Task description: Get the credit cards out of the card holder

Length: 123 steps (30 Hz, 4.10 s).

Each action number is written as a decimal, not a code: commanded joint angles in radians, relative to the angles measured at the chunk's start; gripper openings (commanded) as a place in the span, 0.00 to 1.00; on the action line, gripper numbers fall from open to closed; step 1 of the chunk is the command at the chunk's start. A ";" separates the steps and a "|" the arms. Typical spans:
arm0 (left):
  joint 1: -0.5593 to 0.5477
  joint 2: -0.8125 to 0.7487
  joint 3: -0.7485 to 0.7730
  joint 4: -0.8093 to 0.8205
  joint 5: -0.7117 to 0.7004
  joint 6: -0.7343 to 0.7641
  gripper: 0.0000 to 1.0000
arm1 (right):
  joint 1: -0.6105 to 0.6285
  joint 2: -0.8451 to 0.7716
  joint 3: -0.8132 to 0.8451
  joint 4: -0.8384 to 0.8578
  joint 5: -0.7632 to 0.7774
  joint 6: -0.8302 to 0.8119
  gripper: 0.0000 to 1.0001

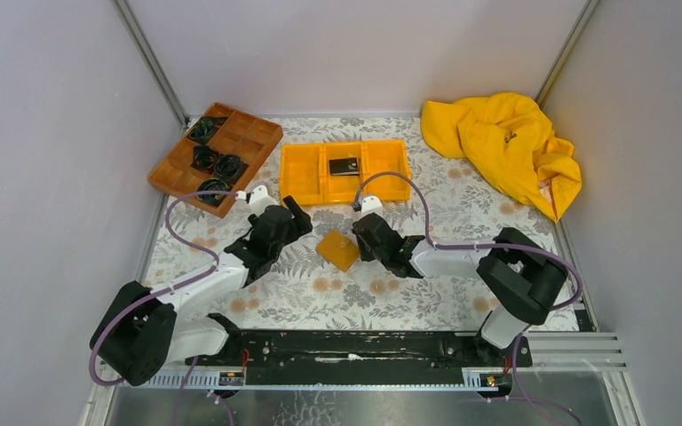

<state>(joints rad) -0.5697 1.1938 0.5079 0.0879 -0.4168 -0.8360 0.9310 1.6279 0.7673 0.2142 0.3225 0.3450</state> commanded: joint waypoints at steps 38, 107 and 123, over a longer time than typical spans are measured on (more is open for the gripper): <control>-0.037 0.263 0.107 0.040 0.153 0.001 0.87 | -0.044 -0.026 -0.055 0.116 -0.211 0.080 0.15; 0.076 0.451 0.101 0.105 0.519 0.202 0.00 | 0.023 0.172 0.143 0.083 0.047 -0.071 0.66; 0.082 0.472 0.106 0.116 0.540 0.196 0.00 | -0.011 0.199 0.156 0.044 -0.031 -0.024 0.39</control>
<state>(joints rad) -0.5022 1.6112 0.6270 0.3004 0.1429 -0.6567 0.9352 1.8023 0.9112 0.2790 0.3122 0.3058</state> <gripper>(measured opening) 0.011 0.427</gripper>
